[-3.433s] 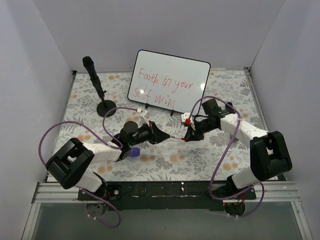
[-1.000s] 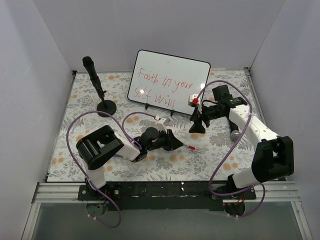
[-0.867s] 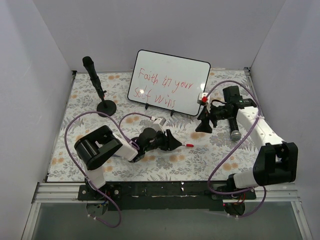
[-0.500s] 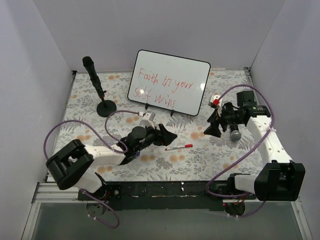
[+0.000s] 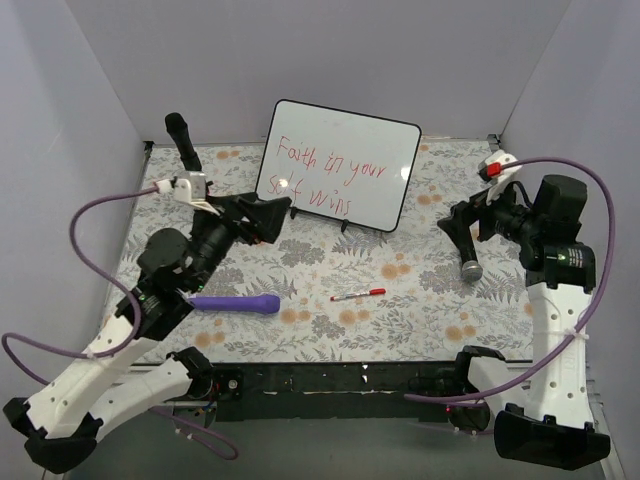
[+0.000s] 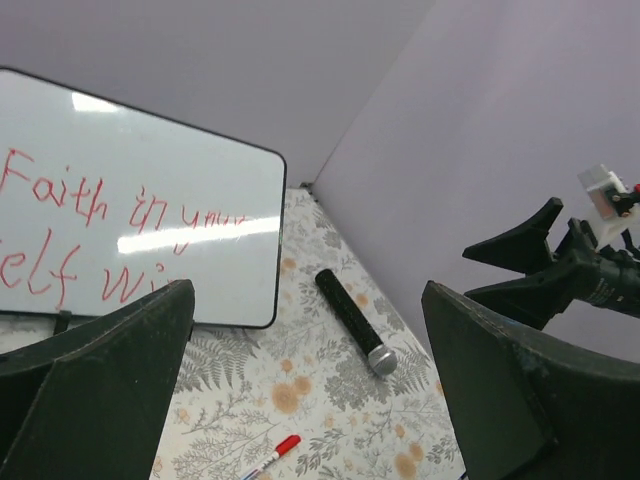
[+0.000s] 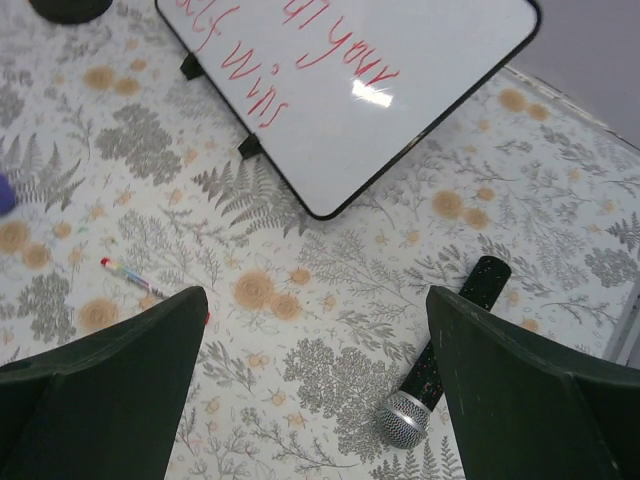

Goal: Write a sentence on the whiteboard
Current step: Reset both arms

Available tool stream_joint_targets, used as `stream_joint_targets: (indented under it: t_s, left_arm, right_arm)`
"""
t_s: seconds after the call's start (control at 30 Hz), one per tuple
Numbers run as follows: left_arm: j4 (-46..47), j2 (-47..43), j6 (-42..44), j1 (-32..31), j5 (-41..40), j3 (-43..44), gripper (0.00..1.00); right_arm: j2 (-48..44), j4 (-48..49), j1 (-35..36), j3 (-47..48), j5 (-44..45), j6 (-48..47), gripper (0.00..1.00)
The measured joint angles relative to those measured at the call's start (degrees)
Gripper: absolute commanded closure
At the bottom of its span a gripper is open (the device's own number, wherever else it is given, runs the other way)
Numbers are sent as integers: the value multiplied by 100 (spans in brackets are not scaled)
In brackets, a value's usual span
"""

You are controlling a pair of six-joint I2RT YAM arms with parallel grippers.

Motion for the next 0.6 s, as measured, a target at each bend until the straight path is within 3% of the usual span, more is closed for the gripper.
stream_joint_targets:
  t_s: [0.1, 0.27, 0.6]
  left_arm:
    - [-678, -214, 243, 0, -107, 763, 2]
    - [-1397, -555, 332, 0, -120, 914, 2]
    - [-2000, -566, 254, 0, -52, 914, 2]
  right_arm:
    - [-52, 190, -219, 323, 249, 717, 2]
    - [-55, 273, -444, 702, 866, 1585, 2]
    - [-243, 372, -507, 1047, 1165, 1963, 2]
